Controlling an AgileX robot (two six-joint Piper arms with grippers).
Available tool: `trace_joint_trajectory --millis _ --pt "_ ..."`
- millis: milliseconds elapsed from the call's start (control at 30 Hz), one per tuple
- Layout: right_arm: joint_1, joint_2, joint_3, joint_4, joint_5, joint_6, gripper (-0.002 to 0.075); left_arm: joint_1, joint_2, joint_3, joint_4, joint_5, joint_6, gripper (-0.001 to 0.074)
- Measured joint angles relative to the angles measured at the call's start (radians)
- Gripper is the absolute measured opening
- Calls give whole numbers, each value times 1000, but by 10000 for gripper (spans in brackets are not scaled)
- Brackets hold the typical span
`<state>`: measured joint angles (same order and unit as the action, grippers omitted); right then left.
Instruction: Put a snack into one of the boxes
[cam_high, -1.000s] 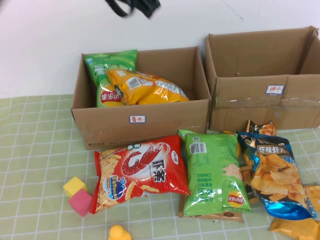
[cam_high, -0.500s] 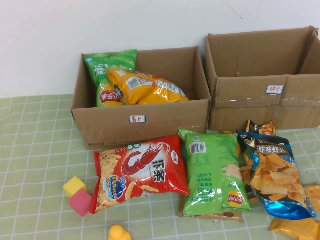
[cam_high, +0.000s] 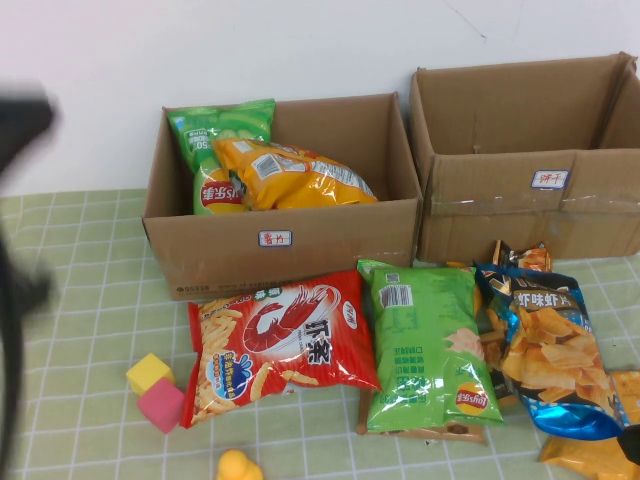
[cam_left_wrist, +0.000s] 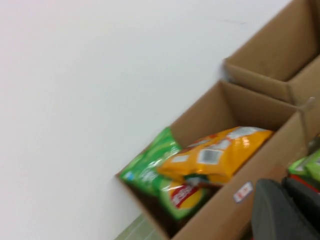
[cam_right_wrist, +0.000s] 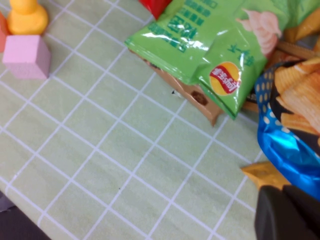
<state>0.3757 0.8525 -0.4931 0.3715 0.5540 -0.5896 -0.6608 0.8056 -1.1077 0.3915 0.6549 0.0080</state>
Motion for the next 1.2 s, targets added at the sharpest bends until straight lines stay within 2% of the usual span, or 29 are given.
trace_joint_trajectory --millis 167,367,500,633,1200 --pt "0 0 0 7 -4 -25 -2 0 -182 363 71 -276 -57 -1" --pt "0 0 0 14 -12 -34 -2 0 -313 592 195 -321 -73 -1" --pt "0 0 0 -10 -16 -34 -2 0 -342 651 249 -199 -78 -1" --pt "0 0 0 -50 -3 -34 -2 0 -346 703 258 -87 -158 -1" --pt "0 -10 -13 -52 9 -26 -2 0 -456 777 284 -134 -267 -1"
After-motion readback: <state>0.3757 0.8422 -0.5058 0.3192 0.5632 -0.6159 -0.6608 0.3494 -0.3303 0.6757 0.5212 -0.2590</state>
